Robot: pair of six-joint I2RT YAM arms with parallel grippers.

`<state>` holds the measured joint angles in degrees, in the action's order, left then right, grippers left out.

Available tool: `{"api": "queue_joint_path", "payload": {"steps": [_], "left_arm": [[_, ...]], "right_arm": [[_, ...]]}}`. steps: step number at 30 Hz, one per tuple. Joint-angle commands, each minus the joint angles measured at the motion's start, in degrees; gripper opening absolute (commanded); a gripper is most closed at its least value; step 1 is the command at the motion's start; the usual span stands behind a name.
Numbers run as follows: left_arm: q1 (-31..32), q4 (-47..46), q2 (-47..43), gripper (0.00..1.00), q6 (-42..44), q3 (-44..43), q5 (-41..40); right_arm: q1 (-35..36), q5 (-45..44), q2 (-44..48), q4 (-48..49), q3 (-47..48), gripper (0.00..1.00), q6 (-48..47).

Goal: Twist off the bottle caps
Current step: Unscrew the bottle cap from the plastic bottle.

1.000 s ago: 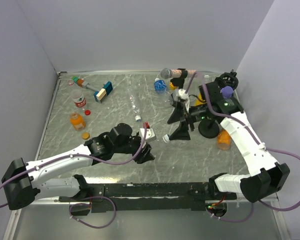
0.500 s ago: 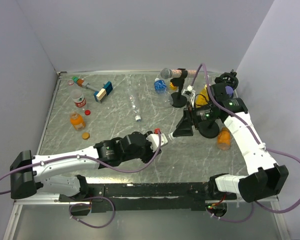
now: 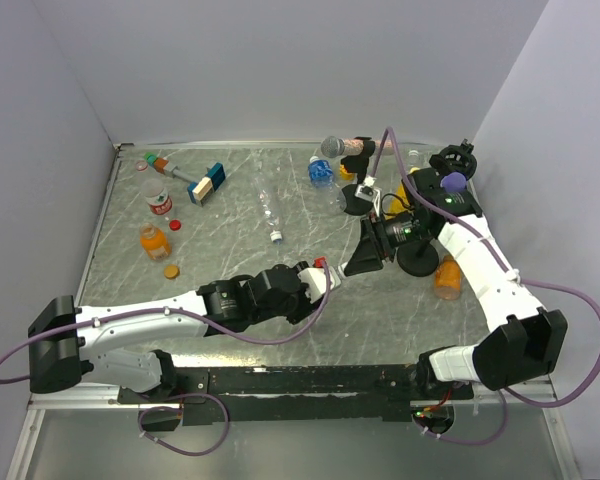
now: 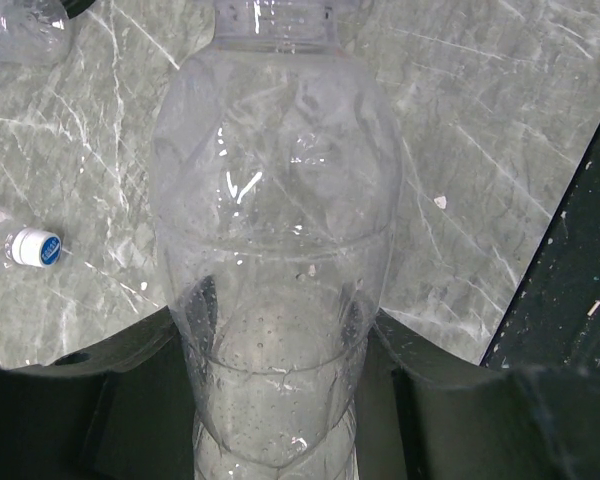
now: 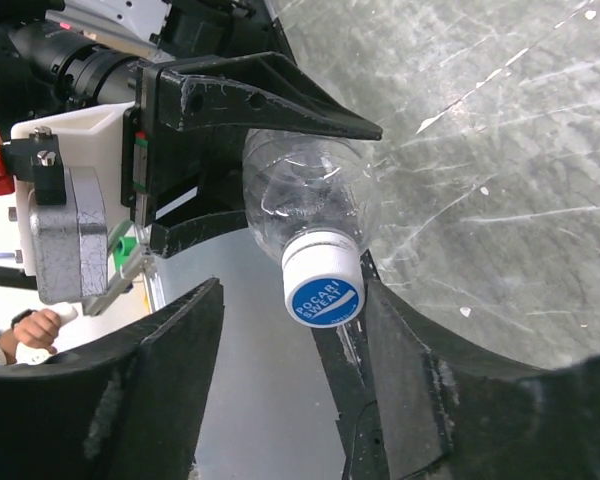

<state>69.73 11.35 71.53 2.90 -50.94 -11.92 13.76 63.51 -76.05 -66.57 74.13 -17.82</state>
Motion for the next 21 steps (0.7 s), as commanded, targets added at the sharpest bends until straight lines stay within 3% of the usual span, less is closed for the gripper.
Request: {"api": "queue_joint_path", "payload": {"steps": [1, 7, 10, 16, 21], "left_arm": [[0.49, -2.83, -0.51, 0.16, 0.36, -2.41, -1.0], [0.49, -3.53, -1.48, 0.16, 0.18, -1.53, -0.82], [0.49, -3.79, -1.74, 0.16, 0.09, -1.27, -0.91], [0.49, -4.23, -2.27, 0.16, -0.26, -0.39, -0.04], [-0.56, -7.83, -6.13, 0.16, -0.35, 2.85, 8.02]], "right_arm": [[0.74, 1.09, -0.59, -0.67, 0.84, 0.63, 0.07], [0.74, 1.09, -1.2, -0.49, 1.37, 0.55, 0.51], [0.74, 1.62, -1.38, -0.32, 1.46, 0.47, 0.42], [0.74, 2.94, -1.21, -2.07, 1.9, 0.2, -3.0], [1.18, 4.7, 0.2, -4.18, 2.78, 0.11, -10.9]]}}
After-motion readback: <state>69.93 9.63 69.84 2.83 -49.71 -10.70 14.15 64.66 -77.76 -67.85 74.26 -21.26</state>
